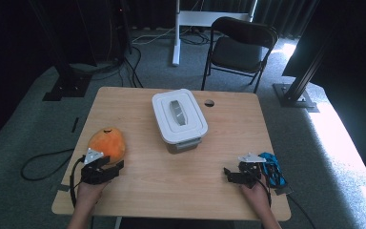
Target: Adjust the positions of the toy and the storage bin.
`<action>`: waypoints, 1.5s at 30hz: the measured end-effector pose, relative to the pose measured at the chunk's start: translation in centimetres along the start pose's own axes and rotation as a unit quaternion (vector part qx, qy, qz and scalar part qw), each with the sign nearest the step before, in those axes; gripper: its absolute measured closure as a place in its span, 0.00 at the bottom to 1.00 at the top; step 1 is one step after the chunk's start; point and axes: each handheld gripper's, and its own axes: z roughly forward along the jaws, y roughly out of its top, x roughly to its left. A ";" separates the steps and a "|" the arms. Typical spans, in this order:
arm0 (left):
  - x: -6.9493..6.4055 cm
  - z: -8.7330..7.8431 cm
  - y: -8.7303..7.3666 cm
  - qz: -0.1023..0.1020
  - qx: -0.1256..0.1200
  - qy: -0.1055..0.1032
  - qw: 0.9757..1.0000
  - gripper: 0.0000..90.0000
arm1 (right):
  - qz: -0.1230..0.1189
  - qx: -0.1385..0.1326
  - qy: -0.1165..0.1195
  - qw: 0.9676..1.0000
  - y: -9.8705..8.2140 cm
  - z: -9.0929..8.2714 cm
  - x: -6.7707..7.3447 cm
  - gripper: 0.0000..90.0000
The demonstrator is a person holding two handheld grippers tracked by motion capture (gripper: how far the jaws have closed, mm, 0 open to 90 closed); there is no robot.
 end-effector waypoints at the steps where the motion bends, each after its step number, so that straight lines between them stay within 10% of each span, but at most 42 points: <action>1: 0.1 -0.4 0.3 -0.005 -0.006 0.000 1.000 0.37 | 0.000 0.000 0.000 1.000 0.0 0.0 0.0 0.15; 8: 1.2 -0.3 2.1 0.009 -0.002 0.060 0.998 0.28 | 0.000 0.000 0.000 1.000 0.0 0.0 0.0 0.15; 24: 2.4 2.6 3.4 0.023 0.036 0.122 0.992 0.20 | 0.000 0.000 0.000 1.000 0.0 0.0 0.0 0.15; 45: 2.8 3.1 1.6 0.019 0.034 0.130 0.991 0.70 | 0.000 0.000 0.000 1.000 0.0 0.0 0.0 0.15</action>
